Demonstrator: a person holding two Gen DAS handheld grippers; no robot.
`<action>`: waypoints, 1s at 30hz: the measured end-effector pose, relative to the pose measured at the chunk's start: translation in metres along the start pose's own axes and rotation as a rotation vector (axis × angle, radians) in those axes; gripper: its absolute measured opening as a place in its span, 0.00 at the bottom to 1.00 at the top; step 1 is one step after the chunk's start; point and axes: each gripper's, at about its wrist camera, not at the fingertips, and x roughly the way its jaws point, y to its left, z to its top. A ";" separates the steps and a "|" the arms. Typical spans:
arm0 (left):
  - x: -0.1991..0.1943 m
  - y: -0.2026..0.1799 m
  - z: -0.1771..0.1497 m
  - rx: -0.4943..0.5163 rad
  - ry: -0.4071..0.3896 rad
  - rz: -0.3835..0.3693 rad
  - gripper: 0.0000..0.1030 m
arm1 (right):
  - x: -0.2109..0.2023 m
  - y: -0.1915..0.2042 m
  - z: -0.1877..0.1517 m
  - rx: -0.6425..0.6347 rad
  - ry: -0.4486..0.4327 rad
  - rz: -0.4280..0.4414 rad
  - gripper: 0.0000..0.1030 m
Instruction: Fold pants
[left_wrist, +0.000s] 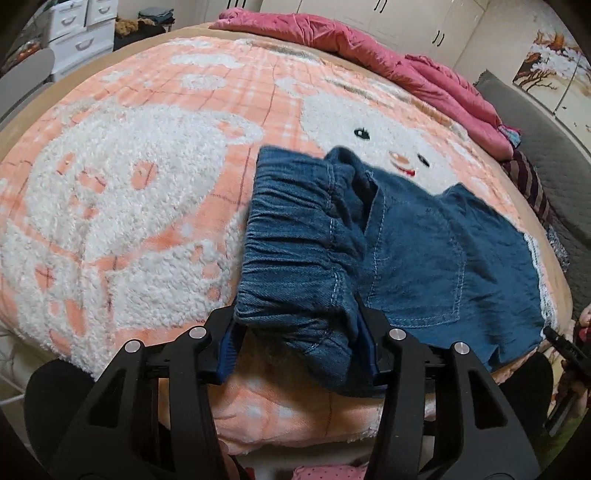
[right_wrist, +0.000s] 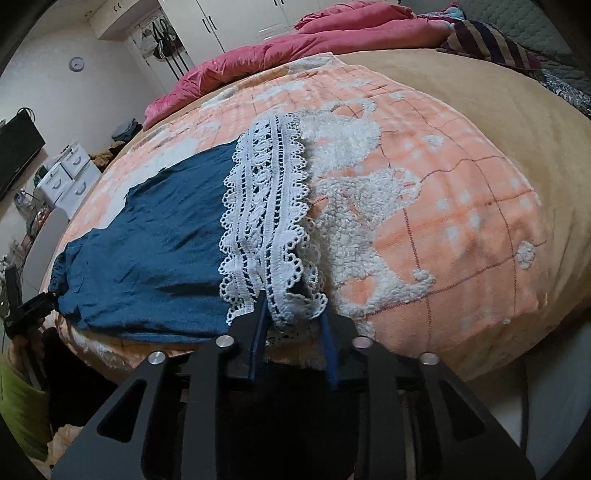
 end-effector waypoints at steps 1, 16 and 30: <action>-0.003 0.001 0.001 -0.005 -0.011 -0.002 0.41 | 0.000 0.000 0.000 0.000 0.001 -0.007 0.34; -0.018 0.004 0.004 0.036 -0.018 0.017 0.51 | -0.036 0.018 0.016 -0.047 -0.101 -0.037 0.58; -0.058 -0.104 0.016 0.279 -0.147 -0.066 0.65 | -0.002 0.104 0.031 -0.244 -0.059 0.079 0.59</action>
